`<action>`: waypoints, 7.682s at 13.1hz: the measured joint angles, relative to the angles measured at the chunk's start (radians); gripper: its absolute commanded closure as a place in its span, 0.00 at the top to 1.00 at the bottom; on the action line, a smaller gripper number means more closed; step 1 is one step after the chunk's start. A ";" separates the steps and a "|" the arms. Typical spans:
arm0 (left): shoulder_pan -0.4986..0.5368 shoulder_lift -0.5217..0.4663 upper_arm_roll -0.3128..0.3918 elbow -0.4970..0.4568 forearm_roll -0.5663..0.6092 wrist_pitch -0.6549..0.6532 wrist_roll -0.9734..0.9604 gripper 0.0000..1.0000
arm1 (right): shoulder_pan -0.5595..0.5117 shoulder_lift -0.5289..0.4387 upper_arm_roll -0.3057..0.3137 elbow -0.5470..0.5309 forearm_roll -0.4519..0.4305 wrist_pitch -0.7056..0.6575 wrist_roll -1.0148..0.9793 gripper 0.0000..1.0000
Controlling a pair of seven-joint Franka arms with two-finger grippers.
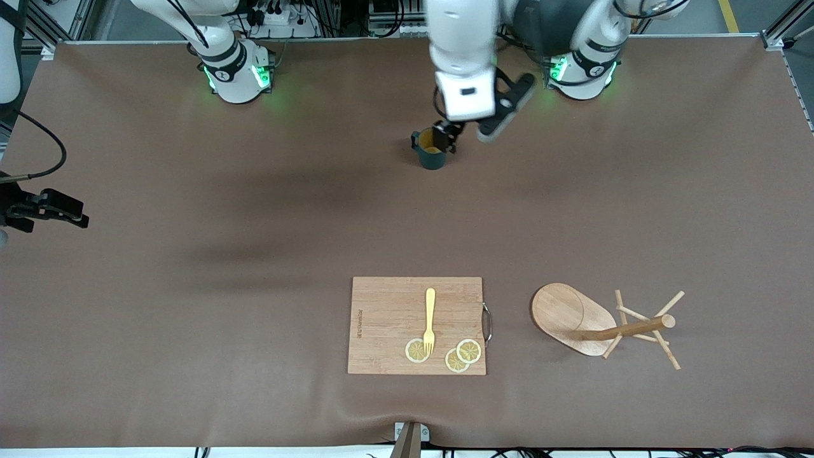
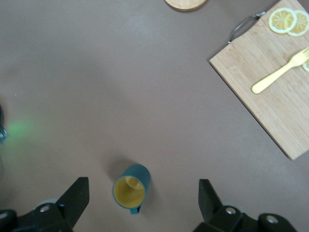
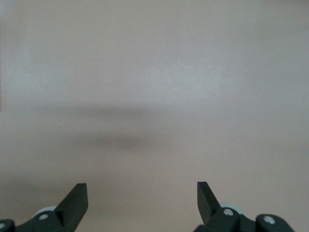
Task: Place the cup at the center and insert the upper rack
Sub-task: 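Move the left gripper over the teal mug at center, then grasp the teal mug by its handle with the left gripper, then lift and carry the mug with the left gripper to the mug tree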
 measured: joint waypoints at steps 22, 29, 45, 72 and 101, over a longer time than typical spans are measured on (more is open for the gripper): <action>-0.446 0.615 -0.035 0.185 0.361 -0.105 -0.723 1.00 | 0.004 -0.007 -0.002 0.042 -0.012 -0.006 0.000 1.00; -0.456 0.658 -0.042 0.191 0.361 -0.113 -0.776 1.00 | 0.007 0.013 -0.001 0.042 0.018 -0.014 0.104 1.00; -0.456 0.686 -0.042 0.199 0.365 -0.117 -0.788 0.00 | 0.011 0.017 -0.003 0.042 0.017 -0.056 0.112 1.00; -0.020 0.261 0.053 0.245 -0.056 0.127 -0.090 0.00 | 0.012 0.017 -0.001 0.045 0.017 -0.053 0.112 1.00; 0.688 0.371 0.261 0.200 -1.547 0.022 0.762 0.00 | 0.029 0.017 0.000 0.046 0.016 -0.049 0.112 1.00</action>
